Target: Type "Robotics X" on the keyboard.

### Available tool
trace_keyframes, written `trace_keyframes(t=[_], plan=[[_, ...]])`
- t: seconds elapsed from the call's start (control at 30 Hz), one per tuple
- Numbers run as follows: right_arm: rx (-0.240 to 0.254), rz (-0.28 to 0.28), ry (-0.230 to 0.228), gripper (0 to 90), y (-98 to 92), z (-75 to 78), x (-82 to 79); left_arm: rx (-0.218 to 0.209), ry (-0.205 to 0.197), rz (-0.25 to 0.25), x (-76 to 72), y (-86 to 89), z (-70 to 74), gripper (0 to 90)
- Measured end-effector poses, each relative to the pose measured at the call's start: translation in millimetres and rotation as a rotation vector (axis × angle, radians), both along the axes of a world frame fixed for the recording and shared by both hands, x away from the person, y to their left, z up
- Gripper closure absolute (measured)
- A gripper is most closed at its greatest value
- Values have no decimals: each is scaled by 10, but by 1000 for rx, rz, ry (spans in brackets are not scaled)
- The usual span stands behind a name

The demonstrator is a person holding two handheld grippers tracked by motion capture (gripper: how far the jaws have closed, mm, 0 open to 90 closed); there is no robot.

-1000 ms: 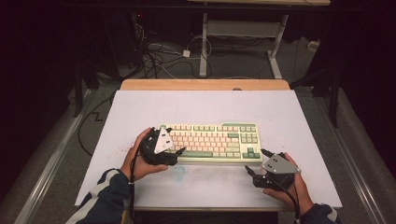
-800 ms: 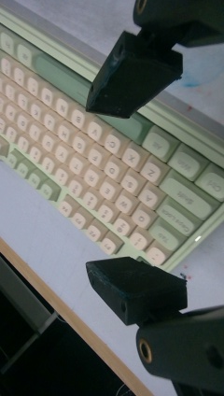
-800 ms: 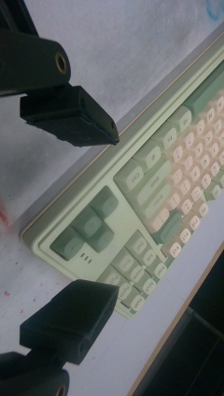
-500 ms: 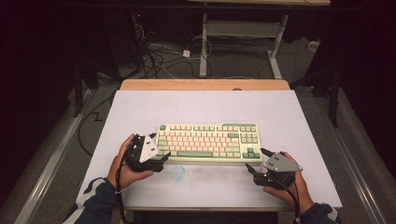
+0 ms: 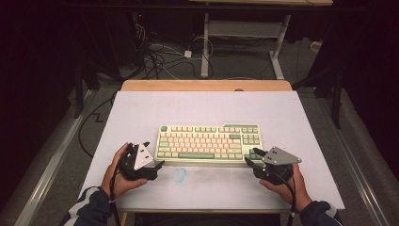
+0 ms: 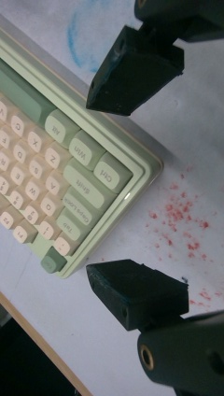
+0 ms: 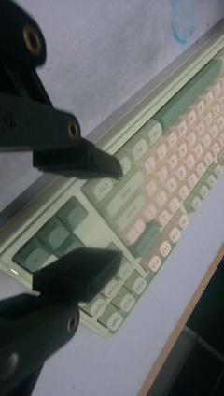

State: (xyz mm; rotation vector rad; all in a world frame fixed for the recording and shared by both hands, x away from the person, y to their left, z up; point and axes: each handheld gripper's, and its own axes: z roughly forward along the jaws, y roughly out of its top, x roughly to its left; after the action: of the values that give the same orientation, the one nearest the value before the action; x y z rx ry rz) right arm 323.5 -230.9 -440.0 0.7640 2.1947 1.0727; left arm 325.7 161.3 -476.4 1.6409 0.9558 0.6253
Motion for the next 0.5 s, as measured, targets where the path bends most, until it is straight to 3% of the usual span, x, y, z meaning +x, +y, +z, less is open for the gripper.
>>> trace_keyframes(t=[0.33,0.5], plan=[[-26,66,51,860,257,57,221,13,24,7,-62,50,-56,172],[-38,103,67,900,477,74,391,17,28,9,-79,66,-67,172]])
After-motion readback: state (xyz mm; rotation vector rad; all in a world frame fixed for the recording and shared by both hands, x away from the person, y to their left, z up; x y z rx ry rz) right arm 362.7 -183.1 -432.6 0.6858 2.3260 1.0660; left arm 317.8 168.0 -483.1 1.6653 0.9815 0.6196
